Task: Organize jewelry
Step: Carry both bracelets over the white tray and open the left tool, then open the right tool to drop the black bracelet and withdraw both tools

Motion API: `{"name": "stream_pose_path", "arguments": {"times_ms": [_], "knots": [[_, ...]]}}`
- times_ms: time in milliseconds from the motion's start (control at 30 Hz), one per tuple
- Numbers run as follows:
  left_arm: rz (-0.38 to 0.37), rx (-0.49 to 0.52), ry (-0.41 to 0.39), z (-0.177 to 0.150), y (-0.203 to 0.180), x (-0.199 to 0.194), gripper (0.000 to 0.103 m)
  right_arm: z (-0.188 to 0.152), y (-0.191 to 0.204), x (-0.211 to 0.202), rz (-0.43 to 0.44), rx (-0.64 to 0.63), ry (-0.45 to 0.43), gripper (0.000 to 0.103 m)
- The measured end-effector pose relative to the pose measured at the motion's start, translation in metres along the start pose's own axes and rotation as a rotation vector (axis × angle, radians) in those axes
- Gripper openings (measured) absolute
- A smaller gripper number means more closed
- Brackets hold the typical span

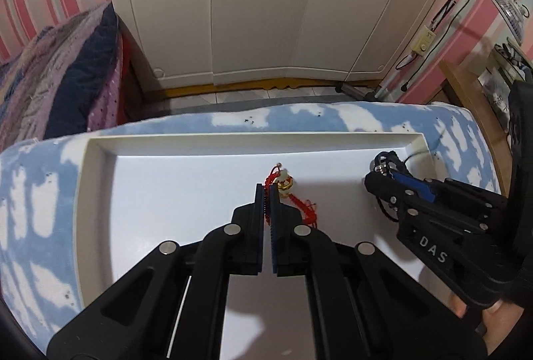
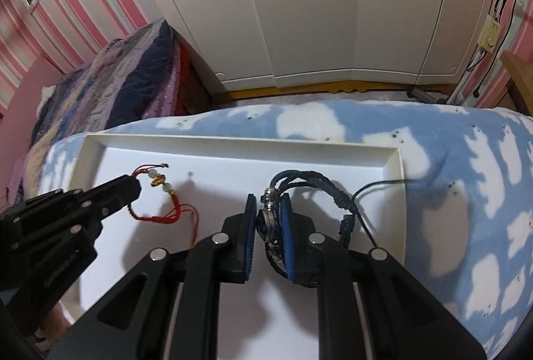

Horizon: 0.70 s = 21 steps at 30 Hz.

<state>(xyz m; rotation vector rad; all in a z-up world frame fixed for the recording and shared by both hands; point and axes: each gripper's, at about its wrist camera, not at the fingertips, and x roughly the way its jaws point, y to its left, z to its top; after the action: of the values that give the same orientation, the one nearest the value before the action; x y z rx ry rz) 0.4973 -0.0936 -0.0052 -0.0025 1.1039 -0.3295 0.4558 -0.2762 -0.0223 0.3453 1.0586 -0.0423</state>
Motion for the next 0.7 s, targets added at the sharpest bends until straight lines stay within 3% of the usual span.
{"name": "stream_pose_path", "arguments": {"times_ms": [367,467,600,633,700], "knots": [[0.160,0.003,0.020,-0.003,0.000,0.024,0.001,0.009,0.005,0.017,-0.064,0.000,-0.010,0.015],[0.170,-0.004,0.030,-0.006,0.003,0.025,0.003,0.009,0.006,0.016,-0.074,-0.002,-0.009,0.015],[0.171,-0.010,0.029,-0.006,0.003,0.022,0.016,0.009,0.005,0.015,-0.089,-0.010,0.000,0.016],[0.171,-0.010,0.023,-0.007,0.004,0.019,0.025,0.009,0.004,0.014,-0.089,-0.011,0.001,0.017],[0.179,-0.008,0.010,-0.008,0.003,0.013,0.036,0.010,0.003,0.012,-0.089,-0.005,0.002,0.041]]}}
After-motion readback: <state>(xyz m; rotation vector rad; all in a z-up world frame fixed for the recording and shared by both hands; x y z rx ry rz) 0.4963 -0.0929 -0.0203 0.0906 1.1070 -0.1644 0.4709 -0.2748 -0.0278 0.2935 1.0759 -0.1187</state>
